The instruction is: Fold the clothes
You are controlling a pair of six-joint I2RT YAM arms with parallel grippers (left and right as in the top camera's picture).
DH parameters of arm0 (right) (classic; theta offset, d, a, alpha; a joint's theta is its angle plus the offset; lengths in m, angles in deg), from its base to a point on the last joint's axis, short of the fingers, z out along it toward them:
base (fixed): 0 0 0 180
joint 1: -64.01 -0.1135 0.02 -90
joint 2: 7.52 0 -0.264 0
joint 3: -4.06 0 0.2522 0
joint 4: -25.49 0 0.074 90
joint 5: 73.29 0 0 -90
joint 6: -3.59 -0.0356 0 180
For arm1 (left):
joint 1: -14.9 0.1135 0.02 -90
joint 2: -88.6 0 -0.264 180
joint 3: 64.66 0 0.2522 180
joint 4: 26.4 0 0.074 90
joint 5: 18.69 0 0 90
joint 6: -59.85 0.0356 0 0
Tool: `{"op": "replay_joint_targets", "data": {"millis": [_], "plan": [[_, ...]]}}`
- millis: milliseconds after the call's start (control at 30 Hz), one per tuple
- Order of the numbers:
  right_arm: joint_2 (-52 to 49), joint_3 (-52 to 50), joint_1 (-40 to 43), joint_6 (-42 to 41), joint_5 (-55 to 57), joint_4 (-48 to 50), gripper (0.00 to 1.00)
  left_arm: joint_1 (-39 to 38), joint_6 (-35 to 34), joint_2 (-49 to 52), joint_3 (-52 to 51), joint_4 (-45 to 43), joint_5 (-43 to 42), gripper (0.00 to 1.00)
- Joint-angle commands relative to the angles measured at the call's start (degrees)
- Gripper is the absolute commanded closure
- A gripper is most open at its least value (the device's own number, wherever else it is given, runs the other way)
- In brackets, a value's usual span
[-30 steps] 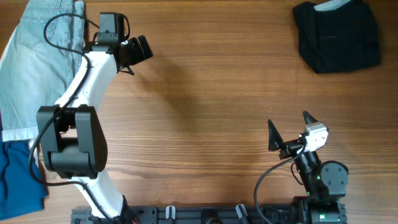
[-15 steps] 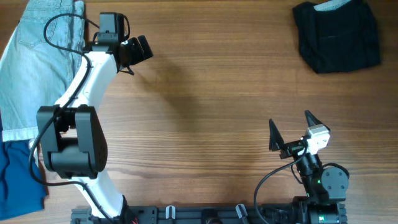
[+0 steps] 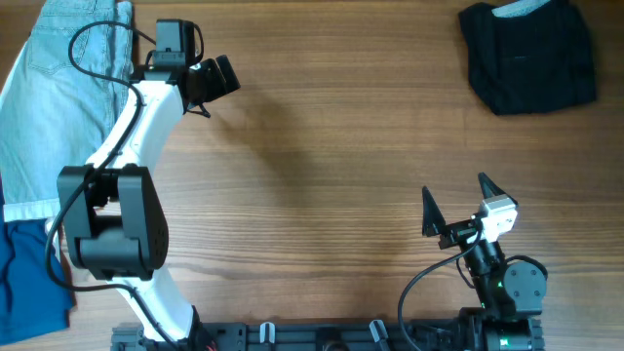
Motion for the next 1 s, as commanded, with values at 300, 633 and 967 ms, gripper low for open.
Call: {"op": "replay_joint_targets", "data": {"millis": [300,633,967], "plan": [[0.6,-0.6,-0.3,0.7,0.7,0.1,0.00,-3.8,6.9,-9.0,-0.5,-2.8,1.4,0.00],[0.6,-0.6,-0.3,0.7,0.7,0.1,0.00,-1.9,9.6,-28.9,-21.5,-18.8,3.8,0.00],[0.6,-0.6,-0.3,0.7,0.7,0.1,0.00,4.0,2.5,-58.2,-54.1,-31.7,2.9,0.00]]}}
